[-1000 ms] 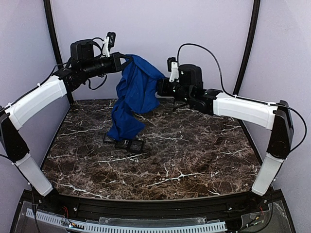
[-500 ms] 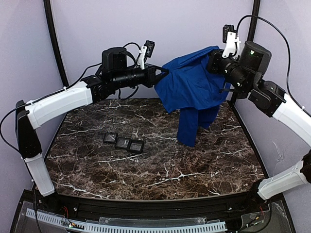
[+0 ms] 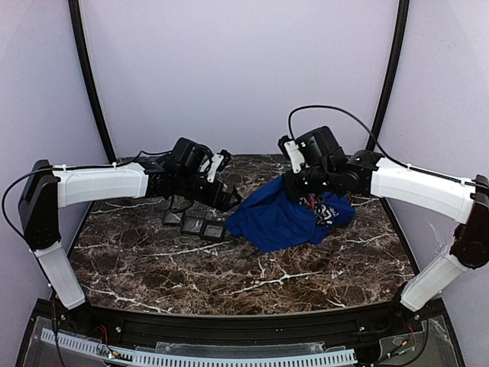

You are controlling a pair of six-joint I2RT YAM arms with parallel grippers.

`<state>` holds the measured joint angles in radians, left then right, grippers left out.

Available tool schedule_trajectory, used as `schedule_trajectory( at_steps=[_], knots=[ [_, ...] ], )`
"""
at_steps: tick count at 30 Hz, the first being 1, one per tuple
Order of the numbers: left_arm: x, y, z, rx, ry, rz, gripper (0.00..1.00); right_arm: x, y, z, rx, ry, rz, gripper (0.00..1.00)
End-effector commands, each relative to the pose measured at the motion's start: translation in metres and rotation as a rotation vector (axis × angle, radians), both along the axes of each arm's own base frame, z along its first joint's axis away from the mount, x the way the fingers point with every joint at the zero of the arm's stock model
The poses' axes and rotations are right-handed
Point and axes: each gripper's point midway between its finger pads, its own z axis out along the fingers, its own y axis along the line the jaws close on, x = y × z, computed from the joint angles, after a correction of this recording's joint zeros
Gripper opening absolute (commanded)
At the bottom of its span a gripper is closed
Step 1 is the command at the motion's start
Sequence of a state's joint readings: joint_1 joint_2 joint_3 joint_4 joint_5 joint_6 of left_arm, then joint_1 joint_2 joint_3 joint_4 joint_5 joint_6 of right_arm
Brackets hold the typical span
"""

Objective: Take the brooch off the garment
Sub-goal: Place the crumpled clothing at the center of the board, then move the crumpled clothing to the center of the board.

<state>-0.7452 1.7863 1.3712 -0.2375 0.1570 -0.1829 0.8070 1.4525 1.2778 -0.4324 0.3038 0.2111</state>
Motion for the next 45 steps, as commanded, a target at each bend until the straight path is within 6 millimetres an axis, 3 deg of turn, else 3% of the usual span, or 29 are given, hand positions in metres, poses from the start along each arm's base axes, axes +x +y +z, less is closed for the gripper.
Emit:
schedule_trajectory(
  at_steps=[1,2,3,5,7,9,13,15,17,19,24,25,26,27,28,33,38,45],
  knots=[
    [-0.011,0.035,0.048,-0.024,-0.101,0.101,0.96,-0.034,0.065,-0.021,0.137,0.163,0.249,0.02],
    [-0.012,0.04,0.057,-0.046,-0.113,0.126,0.97,-0.041,0.081,-0.023,0.156,0.184,0.308,0.09],
    [-0.013,0.044,0.051,-0.043,-0.105,0.137,0.97,-0.047,0.096,-0.024,0.165,0.194,0.353,0.17],
    [-0.017,0.049,0.056,-0.07,-0.105,0.159,0.98,-0.055,0.118,-0.023,0.167,0.2,0.411,0.23],
    [-0.02,0.056,0.061,-0.092,-0.109,0.186,0.99,-0.056,0.129,-0.017,0.176,0.19,0.425,0.34],
    [-0.023,0.062,0.066,-0.114,-0.119,0.208,0.99,-0.054,0.131,-0.005,0.202,0.164,0.421,0.51],
    [-0.026,0.065,0.066,-0.124,-0.109,0.215,0.99,-0.047,0.118,0.027,0.249,0.077,0.361,0.81],
    [-0.024,0.063,0.062,-0.12,-0.093,0.213,0.99,-0.034,0.097,0.036,0.242,0.037,0.254,0.89],
    [-0.024,0.054,0.059,-0.126,-0.07,0.186,0.99,-0.025,0.077,0.036,0.243,0.035,0.172,0.94],
    [-0.022,0.044,0.055,-0.133,-0.042,0.157,0.99,-0.017,0.06,0.025,0.234,0.063,0.114,0.98],
    [-0.013,0.014,0.029,-0.129,0.026,0.077,0.99,0.008,0.011,-0.033,0.165,0.194,-0.042,0.99],
    [-0.013,0.006,0.012,-0.115,0.068,0.046,0.99,0.01,0.004,-0.045,0.156,0.223,-0.055,0.99],
    [-0.012,-0.001,0.014,-0.124,0.073,0.028,0.99,0.012,-0.001,-0.055,0.148,0.247,-0.061,0.99],
    [-0.014,-0.009,0.0,-0.113,0.115,-0.004,0.99,0.014,-0.005,-0.063,0.143,0.263,-0.062,0.99],
    [-0.013,-0.015,0.002,-0.122,0.12,-0.02,0.99,0.015,-0.007,-0.071,0.14,0.278,-0.06,0.99],
    [-0.016,-0.03,-0.025,-0.11,0.19,-0.072,0.99,0.019,-0.01,-0.105,0.134,0.351,-0.051,0.96],
    [-0.02,-0.041,-0.038,-0.11,0.221,-0.108,0.99,0.006,-0.015,-0.136,0.123,0.423,-0.059,0.85],
    [-0.024,-0.057,-0.036,-0.11,0.197,-0.137,0.99,-0.035,-0.03,-0.174,0.157,0.508,-0.05,0.65]
  ],
)
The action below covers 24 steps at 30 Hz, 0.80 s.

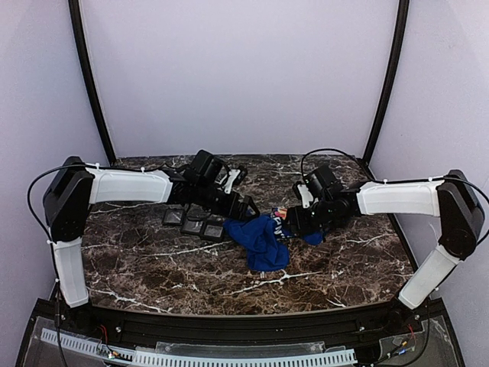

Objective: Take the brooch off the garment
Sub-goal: Move the crumpled clothing to the center of the board.

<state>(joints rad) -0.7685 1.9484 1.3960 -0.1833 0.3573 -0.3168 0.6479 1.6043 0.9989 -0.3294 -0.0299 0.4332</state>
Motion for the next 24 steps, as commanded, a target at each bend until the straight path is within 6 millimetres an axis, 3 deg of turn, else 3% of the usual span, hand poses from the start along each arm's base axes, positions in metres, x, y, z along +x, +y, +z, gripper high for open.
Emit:
schedule_trajectory(
  at_steps=[1,6,10,14,17,20,22,24],
  knots=[
    [-0.001,-0.016,0.019,-0.018,-0.057,-0.035,0.99,-0.026,-0.004,-0.011,0.063,0.028,0.011,0.62],
    [-0.011,-0.024,0.009,0.007,-0.064,-0.055,0.99,-0.043,-0.018,-0.025,0.062,0.048,-0.028,0.54],
    [-0.013,-0.028,-0.004,0.066,-0.108,-0.038,0.99,-0.046,-0.018,-0.012,0.074,-0.001,-0.031,0.55],
    [-0.009,-0.031,-0.017,0.077,-0.133,0.007,0.99,-0.037,-0.029,0.029,0.049,-0.143,-0.085,0.61],
    [-0.006,-0.031,-0.027,0.075,-0.162,0.043,0.99,-0.028,-0.038,0.071,0.117,-0.294,-0.143,0.67],
    [-0.001,-0.03,-0.039,0.101,-0.207,0.064,0.98,-0.022,-0.049,0.099,0.176,-0.435,-0.199,0.74],
    [-0.002,-0.033,-0.048,0.1,-0.232,0.056,0.91,-0.019,-0.054,0.112,0.202,-0.522,-0.219,0.75],
    [-0.006,-0.036,-0.059,0.095,-0.25,0.043,0.79,-0.017,-0.055,0.119,0.217,-0.588,-0.213,0.76]
  ],
)
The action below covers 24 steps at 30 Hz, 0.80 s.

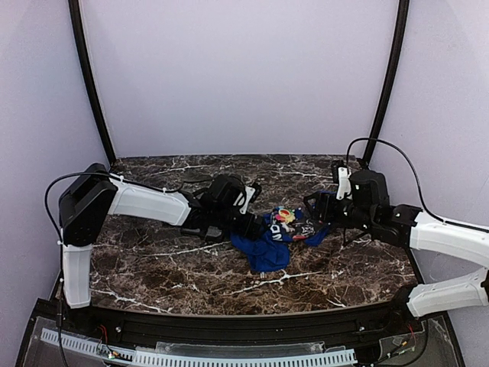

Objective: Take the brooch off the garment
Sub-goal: Move the crumpled clothing to the center of the board.

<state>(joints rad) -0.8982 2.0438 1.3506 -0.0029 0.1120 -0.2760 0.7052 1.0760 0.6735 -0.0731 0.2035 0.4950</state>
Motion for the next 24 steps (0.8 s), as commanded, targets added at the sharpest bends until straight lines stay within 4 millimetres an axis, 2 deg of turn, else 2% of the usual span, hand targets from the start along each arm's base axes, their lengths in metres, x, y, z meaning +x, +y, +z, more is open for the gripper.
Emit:
schedule_trajectory(
  at_steps=[1,3,5,6,7,9,13,16,19,21,24],
  knots=[
    [-0.001,-0.006,-0.021,-0.006,-0.089,-0.002,0.69,0.011,-0.009,0.018,0.018,-0.187,-0.054,0.76],
    [-0.01,-0.01,-0.028,0.007,-0.13,-0.024,0.54,0.008,-0.005,0.019,0.024,-0.236,-0.016,0.77],
    [-0.013,-0.01,-0.026,0.028,-0.203,-0.007,0.43,0.005,-0.002,0.021,0.027,-0.282,0.019,0.77],
    [-0.011,-0.011,-0.018,0.021,-0.239,0.004,0.39,0.004,-0.001,0.024,0.028,-0.296,0.029,0.77],
    [-0.016,-0.015,-0.013,0.011,-0.251,-0.005,0.29,0.003,0.0,0.027,0.027,-0.307,0.039,0.77],
    [-0.021,-0.024,0.004,-0.039,-0.275,-0.026,0.19,0.001,0.004,0.028,0.023,-0.314,0.07,0.78],
    [-0.029,-0.03,0.035,-0.113,-0.341,-0.069,0.07,-0.001,0.012,0.024,0.016,-0.318,0.122,0.79],
    [-0.036,-0.023,0.055,-0.137,-0.414,-0.092,0.01,-0.001,0.017,0.016,0.013,-0.315,0.143,0.79],
    [-0.042,-0.016,0.074,-0.157,-0.467,-0.109,0.01,-0.006,0.031,0.008,0.013,-0.296,0.219,0.78],
    [-0.054,-0.015,0.082,-0.181,-0.504,-0.173,0.01,-0.011,0.04,0.005,0.016,-0.283,0.26,0.78],
    [-0.073,-0.008,0.085,-0.222,-0.542,-0.244,0.01,-0.02,0.047,-0.001,0.009,-0.274,0.293,0.79]
  ],
)
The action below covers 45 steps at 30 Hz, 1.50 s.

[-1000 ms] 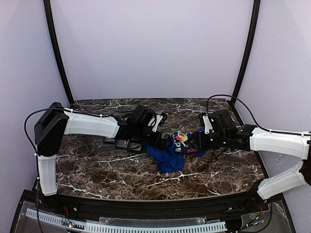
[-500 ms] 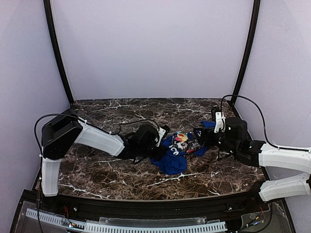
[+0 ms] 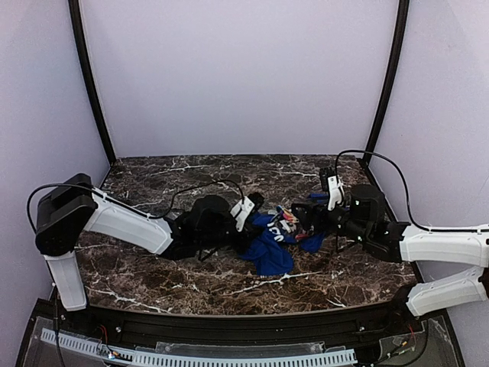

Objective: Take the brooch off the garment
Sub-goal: Move the crumpled clothing to the center of the board, then pick up the crumpled clothing from the center of the board.

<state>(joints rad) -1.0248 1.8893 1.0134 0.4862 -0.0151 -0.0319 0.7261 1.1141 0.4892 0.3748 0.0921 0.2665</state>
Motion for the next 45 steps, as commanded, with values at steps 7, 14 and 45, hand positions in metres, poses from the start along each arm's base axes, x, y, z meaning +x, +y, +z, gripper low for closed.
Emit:
schedule_trajectory(
  at_steps=[7,14,45],
  knots=[
    [-0.045,0.016,0.032,-0.095,-0.119,-0.195,0.09,-0.029,0.022,-0.016,-0.002,0.0,0.13,0.77],
    [-0.054,0.031,0.037,-0.12,-0.09,-0.178,0.57,-0.025,0.015,-0.018,-0.023,-0.011,0.087,0.78],
    [-0.008,0.03,-0.02,0.188,0.146,0.083,0.57,-0.032,0.019,-0.016,-0.005,-0.027,0.129,0.84]
  ],
)
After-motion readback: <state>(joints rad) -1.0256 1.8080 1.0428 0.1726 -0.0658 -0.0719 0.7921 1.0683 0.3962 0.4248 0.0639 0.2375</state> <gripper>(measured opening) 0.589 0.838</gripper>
